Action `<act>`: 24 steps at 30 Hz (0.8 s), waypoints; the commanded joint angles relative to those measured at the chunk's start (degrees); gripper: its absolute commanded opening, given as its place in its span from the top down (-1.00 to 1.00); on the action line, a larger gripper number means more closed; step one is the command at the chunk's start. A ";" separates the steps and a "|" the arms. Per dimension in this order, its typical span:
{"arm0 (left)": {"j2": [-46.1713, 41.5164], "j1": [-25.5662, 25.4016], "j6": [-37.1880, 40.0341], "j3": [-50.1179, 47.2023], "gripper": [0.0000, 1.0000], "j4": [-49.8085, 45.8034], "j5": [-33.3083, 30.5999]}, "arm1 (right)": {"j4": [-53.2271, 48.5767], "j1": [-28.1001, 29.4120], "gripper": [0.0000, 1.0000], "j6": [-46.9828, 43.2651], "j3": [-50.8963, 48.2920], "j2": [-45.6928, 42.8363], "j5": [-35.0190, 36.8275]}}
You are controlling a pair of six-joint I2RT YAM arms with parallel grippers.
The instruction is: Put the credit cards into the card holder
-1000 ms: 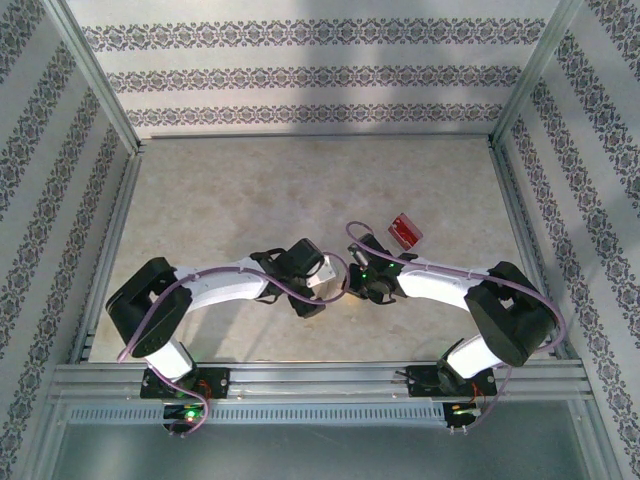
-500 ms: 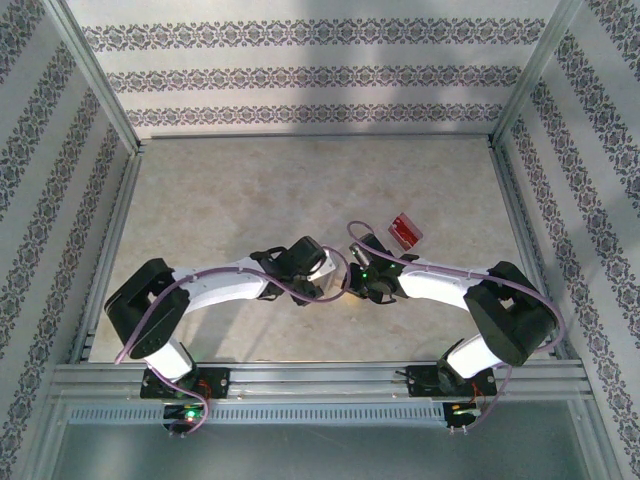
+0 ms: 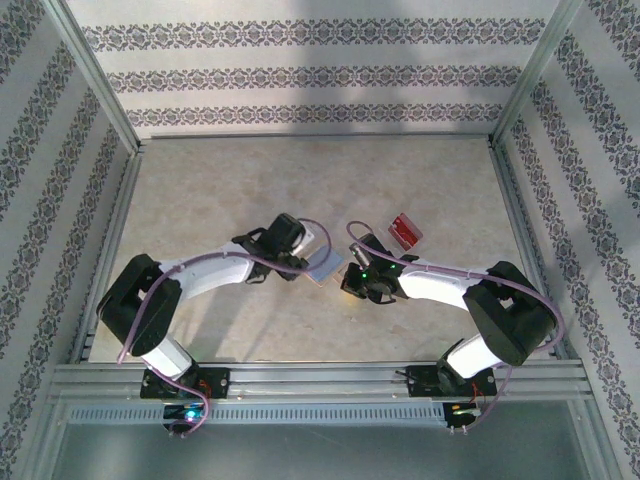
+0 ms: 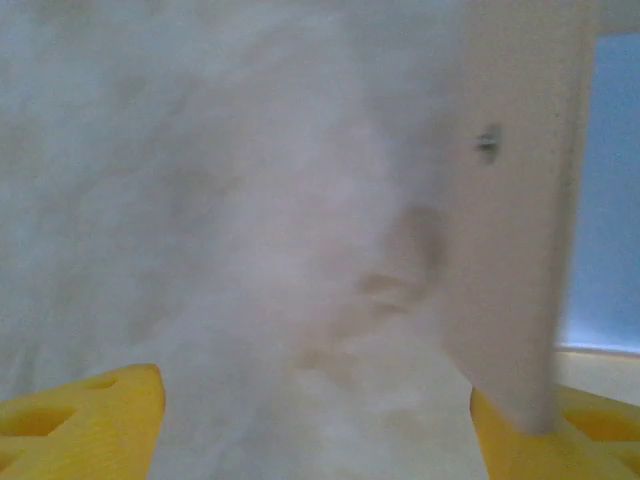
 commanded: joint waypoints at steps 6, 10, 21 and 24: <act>2.89 4.31 -4.67 3.66 -0.67 -1.93 -0.28 | -4.15 0.47 1.00 -1.32 -0.67 1.96 0.18; 5.42 4.59 -4.23 6.13 -0.71 -3.21 -0.61 | -3.99 0.85 1.00 -0.93 -1.06 0.97 0.46; 14.40 4.63 -4.03 14.73 -0.45 -9.34 -1.09 | -5.02 0.90 1.00 -1.72 -0.51 0.27 0.70; 17.30 4.54 -3.22 16.88 -0.37 -12.67 0.67 | -5.22 0.88 1.00 -1.71 -0.57 -0.17 0.49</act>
